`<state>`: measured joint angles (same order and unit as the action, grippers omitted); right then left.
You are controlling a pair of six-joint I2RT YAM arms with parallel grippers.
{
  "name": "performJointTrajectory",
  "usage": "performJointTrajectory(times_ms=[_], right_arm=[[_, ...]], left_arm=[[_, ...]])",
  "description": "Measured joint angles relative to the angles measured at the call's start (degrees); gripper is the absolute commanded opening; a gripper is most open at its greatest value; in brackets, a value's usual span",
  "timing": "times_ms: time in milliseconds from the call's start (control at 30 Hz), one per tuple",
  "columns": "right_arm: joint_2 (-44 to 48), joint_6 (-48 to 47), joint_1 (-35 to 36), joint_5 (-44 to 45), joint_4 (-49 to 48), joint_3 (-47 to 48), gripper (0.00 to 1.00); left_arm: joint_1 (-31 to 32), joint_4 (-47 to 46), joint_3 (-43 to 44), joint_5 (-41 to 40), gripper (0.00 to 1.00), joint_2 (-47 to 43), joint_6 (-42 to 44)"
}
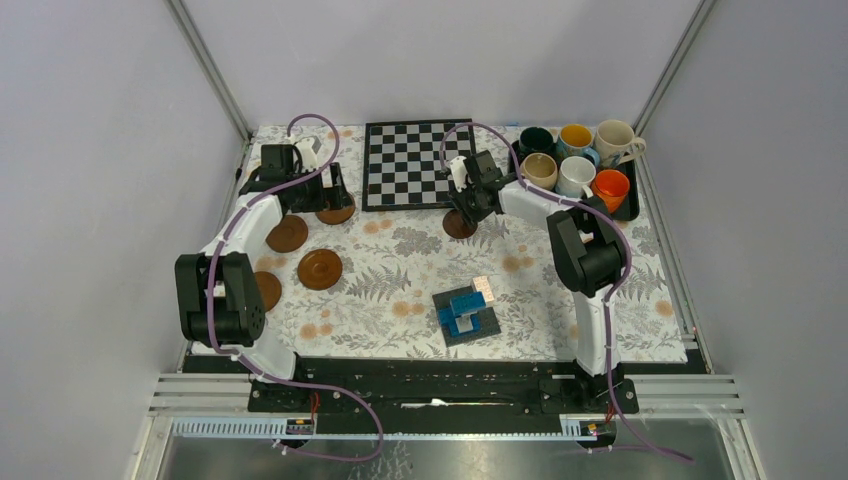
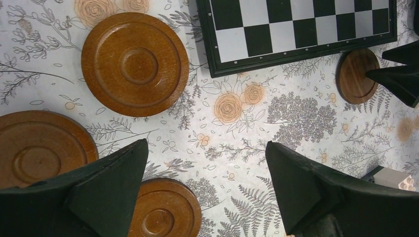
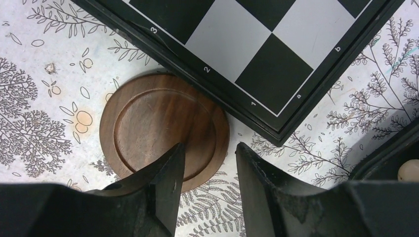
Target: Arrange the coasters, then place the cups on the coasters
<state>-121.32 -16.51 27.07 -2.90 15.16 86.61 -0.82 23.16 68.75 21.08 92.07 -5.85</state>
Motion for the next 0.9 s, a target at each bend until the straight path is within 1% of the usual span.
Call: performJointTrajectory(times_ms=[200, 533, 733, 900], right_arm=[[1.16, -0.02, -0.02, 0.35, -1.38, -2.19, 0.45], [8.11, 0.07, -1.16, 0.33, -0.31, -11.52, 0.43], [11.06, -0.09, -4.79, 0.35, 1.22, -15.04, 0.42], [16.11, -1.77, -9.86, 1.01, 1.42, -21.51, 0.42]], left_arm=[[-0.55, 0.15, 0.00, -0.02, 0.99, 0.00, 0.28], [-0.61, 0.37, 0.00, 0.55, 0.99, 0.00, 0.44], [-0.61, 0.39, 0.00, 0.96, 0.99, 0.00, 1.33], [-0.63, 1.20, 0.20, 0.87, 0.99, 0.04, 1.97]])
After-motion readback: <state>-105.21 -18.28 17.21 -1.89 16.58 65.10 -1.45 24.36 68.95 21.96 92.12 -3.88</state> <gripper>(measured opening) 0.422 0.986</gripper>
